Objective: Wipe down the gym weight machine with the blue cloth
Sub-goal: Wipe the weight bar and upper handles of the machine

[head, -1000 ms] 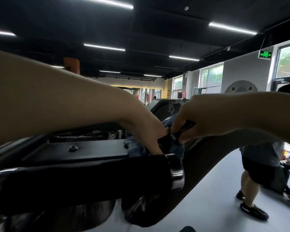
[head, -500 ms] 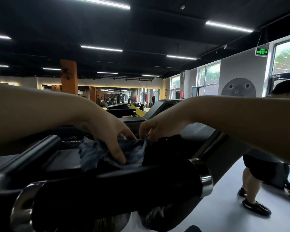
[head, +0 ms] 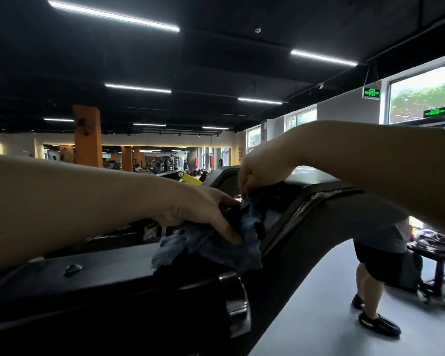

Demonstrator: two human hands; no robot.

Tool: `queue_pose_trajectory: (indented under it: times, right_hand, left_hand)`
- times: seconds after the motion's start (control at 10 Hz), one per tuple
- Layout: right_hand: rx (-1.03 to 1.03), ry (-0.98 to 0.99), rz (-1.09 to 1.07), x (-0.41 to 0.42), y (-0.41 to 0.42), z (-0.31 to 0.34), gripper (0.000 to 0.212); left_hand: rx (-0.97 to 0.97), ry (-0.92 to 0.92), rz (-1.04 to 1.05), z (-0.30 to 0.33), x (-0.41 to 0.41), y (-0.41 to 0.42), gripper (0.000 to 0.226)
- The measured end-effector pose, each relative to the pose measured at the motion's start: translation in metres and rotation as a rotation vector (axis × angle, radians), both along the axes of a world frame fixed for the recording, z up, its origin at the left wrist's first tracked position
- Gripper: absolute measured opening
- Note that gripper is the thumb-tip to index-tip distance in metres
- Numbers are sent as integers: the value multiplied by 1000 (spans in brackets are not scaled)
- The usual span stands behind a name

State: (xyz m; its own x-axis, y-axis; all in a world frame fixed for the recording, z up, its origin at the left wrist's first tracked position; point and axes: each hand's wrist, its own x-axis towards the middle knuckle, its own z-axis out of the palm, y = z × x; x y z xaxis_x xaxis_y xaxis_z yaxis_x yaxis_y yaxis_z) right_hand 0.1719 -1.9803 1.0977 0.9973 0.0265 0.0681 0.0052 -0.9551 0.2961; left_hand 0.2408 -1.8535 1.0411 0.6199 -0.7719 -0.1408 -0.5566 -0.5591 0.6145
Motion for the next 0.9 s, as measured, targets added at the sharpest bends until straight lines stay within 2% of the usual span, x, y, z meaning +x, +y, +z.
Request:
queue_pose_trajectory:
  times: [0.2, 0.3, 0.5, 0.6, 0.7, 0.9]
  right_hand:
    - [200, 64, 38, 3, -65, 25, 20]
    - [238, 17, 39, -1, -93, 23, 27]
    - [302, -27, 4, -4, -138, 24, 32]
    - [296, -42, -9, -7, -156, 22, 32]
    - [356, -75, -29, -15, -172, 19, 31]
    - [460, -182, -1, -43, -197, 11, 26]
  left_hand:
    - [-125, -17, 29, 22, -3, -31, 64]
    - [-181, 20, -36, 35, -5, -47, 64]
    - [33, -166, -34, 58, -15, -91, 87]
    - [137, -270, -32, 67, -25, -112, 74]
    - [184, -301, -32, 73, -33, -134, 59]
    - [167, -274, -62, 74, -41, -156, 38]
